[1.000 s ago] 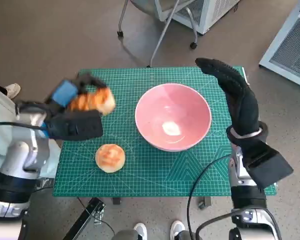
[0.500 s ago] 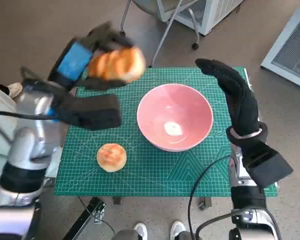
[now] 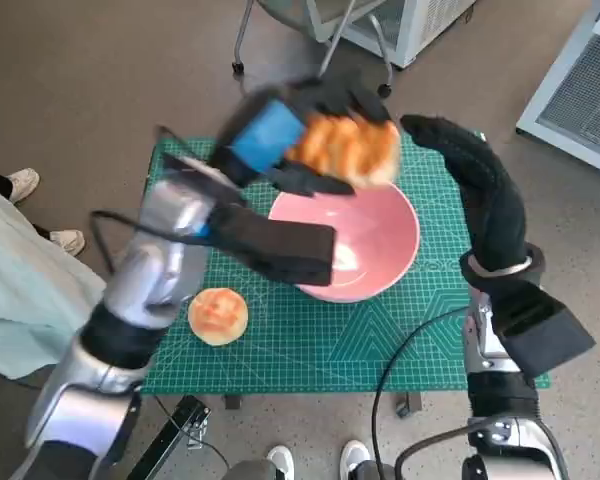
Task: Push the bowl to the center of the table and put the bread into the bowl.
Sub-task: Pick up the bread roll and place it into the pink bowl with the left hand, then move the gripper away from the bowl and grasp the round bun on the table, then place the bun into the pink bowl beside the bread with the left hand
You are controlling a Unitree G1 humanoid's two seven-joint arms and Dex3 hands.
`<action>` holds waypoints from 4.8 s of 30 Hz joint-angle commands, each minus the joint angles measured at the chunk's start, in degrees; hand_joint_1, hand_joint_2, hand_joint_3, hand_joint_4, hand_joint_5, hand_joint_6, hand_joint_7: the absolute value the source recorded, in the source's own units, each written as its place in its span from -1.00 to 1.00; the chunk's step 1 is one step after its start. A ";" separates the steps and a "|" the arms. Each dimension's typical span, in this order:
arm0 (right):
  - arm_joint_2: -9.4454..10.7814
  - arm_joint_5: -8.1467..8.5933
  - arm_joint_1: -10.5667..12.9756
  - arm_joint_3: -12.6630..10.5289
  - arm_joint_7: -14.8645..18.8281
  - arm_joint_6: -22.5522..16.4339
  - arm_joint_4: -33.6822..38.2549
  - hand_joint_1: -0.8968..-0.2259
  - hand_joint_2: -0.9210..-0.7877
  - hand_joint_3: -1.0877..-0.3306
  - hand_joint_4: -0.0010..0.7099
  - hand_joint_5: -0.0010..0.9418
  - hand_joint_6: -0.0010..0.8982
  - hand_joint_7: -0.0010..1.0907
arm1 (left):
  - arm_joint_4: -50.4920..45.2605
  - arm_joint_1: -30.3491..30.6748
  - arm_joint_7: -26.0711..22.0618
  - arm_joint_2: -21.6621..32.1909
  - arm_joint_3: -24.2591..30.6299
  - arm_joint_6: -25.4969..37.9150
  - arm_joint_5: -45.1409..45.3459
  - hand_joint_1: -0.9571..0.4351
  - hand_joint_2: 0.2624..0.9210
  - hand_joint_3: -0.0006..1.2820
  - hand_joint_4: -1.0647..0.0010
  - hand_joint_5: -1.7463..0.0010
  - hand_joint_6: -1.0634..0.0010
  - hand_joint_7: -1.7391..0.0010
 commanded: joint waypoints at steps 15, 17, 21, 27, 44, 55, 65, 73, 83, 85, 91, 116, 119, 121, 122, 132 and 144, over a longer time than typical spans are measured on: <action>-0.20 2.36 2.45 -0.46 0.73 0.33 -0.27 -0.21 -1.00 0.03 -0.06 -0.98 -0.92 0.55 | 22.00 -7.99 -21.20 -3.28 -6.25 -4.01 -4.93 0.67 0.92 -0.50 0.55 0.46 0.23 0.68; -0.20 2.52 2.46 -0.52 0.74 0.23 -0.13 -0.20 -1.00 0.04 -0.06 -0.98 -0.91 0.53 | 21.01 -7.98 -24.49 -3.48 -5.89 -1.92 -5.48 0.69 0.81 -0.52 0.62 0.72 0.26 0.82; -0.11 2.58 2.50 -0.55 0.60 0.27 -0.16 -0.20 -1.00 0.05 -0.05 -0.98 -0.89 0.51 | 18.03 -6.82 -27.15 -3.34 -5.08 0.76 -6.18 0.62 0.60 -0.57 0.70 0.94 0.29 0.93; 0.03 1.94 2.68 -0.33 0.19 0.45 -0.76 -0.21 -1.00 0.06 -0.05 -0.98 -0.88 0.49 | 14.93 -5.07 -25.33 -1.74 -4.75 -0.55 -6.09 0.53 0.64 -0.72 0.73 0.99 0.23 0.98; 0.16 1.97 3.27 -0.15 0.11 0.73 -1.95 -0.10 -1.00 0.04 -0.05 -0.98 -0.87 0.48 | -12.43 3.56 -32.16 9.82 6.79 -1.92 -15.39 0.49 0.80 -0.91 0.24 0.96 -0.12 0.94; -0.46 2.50 3.66 -0.44 0.56 0.98 -2.70 -0.13 -1.00 0.04 -0.05 -0.98 -0.87 0.47 | -27.16 14.70 -39.69 22.87 17.13 -6.74 -25.25 0.49 0.67 -0.98 0.11 0.98 -0.21 0.94; -0.71 2.35 2.86 -0.43 0.65 1.33 -1.89 -0.17 -1.00 0.05 -0.05 -0.98 -0.86 0.46 | -32.95 20.70 -47.53 32.07 20.27 -7.43 -29.95 0.46 0.56 -1.00 0.32 1.00 -0.04 1.00; -0.68 2.24 2.21 -0.11 0.77 2.10 -1.73 -0.12 -1.00 0.03 -0.05 -0.99 -0.85 0.46 | -33.93 25.44 -48.26 34.47 20.35 -8.85 -30.45 0.46 0.50 -1.00 0.38 1.00 0.01 1.00; -0.60 2.18 2.26 0.36 0.94 3.35 -3.12 -0.11 -1.00 0.02 -0.03 -0.98 -0.85 0.49 | -33.12 28.24 -48.26 34.02 17.53 -7.97 -27.53 0.47 0.47 -0.99 0.44 1.00 0.08 1.00; -0.66 2.18 2.42 0.49 1.02 3.59 -3.61 -0.13 -1.00 0.01 -0.04 -0.98 -0.87 0.51 | -31.90 28.55 -47.57 33.81 16.40 -8.92 -26.22 0.46 0.48 -0.99 0.46 1.00 0.09 1.00; -0.98 2.71 2.52 0.48 1.72 4.19 -4.21 -0.15 -1.00 0.01 -0.04 -0.99 -0.90 0.55 | -27.92 28.49 -46.00 32.41 13.02 -10.72 -22.69 0.42 0.49 -0.98 0.48 1.00 0.11 1.00; -1.72 2.72 2.53 -0.49 2.80 3.10 -3.62 -0.12 -1.00 0.04 -0.03 -0.98 -0.92 0.53 | -8.22 25.31 -31.21 25.39 -3.89 -17.57 4.45 0.52 0.93 -0.68 0.12 0.95 -0.11 0.95; -1.59 2.55 2.53 -0.46 2.66 2.90 -3.55 -0.12 -1.00 0.05 -0.03 -0.98 -0.91 0.52 | -6.37 25.17 -28.35 25.18 -4.68 -19.01 5.88 0.57 0.98 -0.55 -0.11 0.91 -0.25 0.92; -1.53 2.42 2.48 -0.49 2.57 2.65 -3.29 -0.12 -1.00 0.05 -0.03 -0.98 -0.91 0.51 | -5.55 25.19 -26.66 25.23 -5.02 -19.92 6.78 0.57 0.99 -0.54 -0.28 0.87 -0.38 0.89; -1.50 2.38 2.44 -0.51 2.55 2.51 -3.13 -0.12 -1.00 0.05 -0.03 -0.98 -0.91 0.51 | -5.19 25.16 -25.96 25.25 -5.21 -20.25 7.24 0.56 0.99 -0.55 -0.31 0.86 -0.40 0.88; -1.52 1.80 2.26 -0.63 2.12 1.80 -2.54 -0.12 -1.00 0.05 -0.03 -0.98 -0.89 0.49 | -7.27 24.39 -24.91 27.40 -1.75 -21.35 4.69 0.38 1.00 -0.73 -0.09 -0.26 -0.01 -0.61; -1.35 1.38 1.92 -0.66 1.85 1.34 -1.58 -0.13 -1.00 0.05 -0.03 -0.99 -0.88 0.47 | -17.73 20.74 -31.82 28.68 12.19 -13.89 -8.52 0.37 1.00 -0.89 -0.14 -0.48 -0.35 -0.19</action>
